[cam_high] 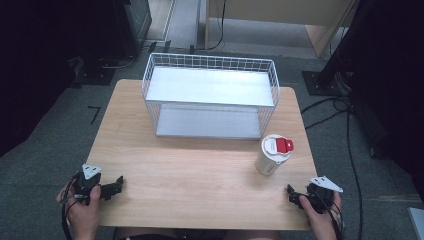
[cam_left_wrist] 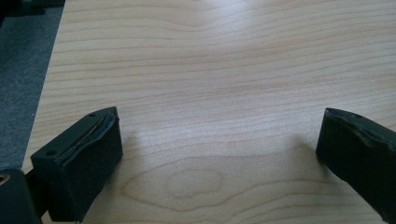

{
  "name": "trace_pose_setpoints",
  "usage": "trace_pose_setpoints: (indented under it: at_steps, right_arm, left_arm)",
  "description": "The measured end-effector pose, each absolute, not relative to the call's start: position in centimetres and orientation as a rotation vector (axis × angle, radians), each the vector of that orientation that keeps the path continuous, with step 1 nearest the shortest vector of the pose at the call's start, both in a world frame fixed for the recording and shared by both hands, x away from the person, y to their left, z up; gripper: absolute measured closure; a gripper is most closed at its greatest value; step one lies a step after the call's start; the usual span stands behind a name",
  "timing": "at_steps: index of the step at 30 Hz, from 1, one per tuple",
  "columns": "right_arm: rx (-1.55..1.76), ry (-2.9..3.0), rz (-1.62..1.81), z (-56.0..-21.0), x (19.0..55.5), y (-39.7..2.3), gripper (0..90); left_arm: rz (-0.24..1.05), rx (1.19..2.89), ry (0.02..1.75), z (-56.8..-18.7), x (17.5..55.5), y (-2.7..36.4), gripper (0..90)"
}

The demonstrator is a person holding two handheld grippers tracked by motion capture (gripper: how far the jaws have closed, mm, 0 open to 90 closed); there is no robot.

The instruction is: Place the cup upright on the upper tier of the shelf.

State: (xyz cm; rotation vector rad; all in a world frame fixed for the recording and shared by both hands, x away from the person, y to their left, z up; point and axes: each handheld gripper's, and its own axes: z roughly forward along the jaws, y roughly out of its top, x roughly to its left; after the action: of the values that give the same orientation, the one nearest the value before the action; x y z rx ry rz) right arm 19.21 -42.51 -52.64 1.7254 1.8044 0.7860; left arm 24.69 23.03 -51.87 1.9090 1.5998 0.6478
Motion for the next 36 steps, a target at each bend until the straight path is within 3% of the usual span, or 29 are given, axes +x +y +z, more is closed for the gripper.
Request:
trace_pose_setpoints:
  at_steps: [17, 29, 32, 36]
  right_arm:
    - [1.683, 1.787, 0.848, -52.1, 18.9, -41.7, 8.0]
    - [1.574, 1.784, 1.024, -50.5, 19.3, -38.9, 8.9]
    - [1.554, 1.777, 1.07, -50.0, 19.6, -38.1, 14.1]
    - [1.532, 1.77, 1.115, -49.4, 19.8, -37.3, 14.1]
  left_arm:
    - [0.648, 1.908, 1.6, -51.9, 24.7, 23.0, 0.8]
    - [0.648, 1.909, 1.6, -51.9, 24.7, 23.0, 0.8]
    - [0.648, 1.909, 1.6, -51.9, 24.7, 23.0, 0.8]
    - [0.648, 1.909, 1.6, -51.9, 24.7, 23.0, 0.8]
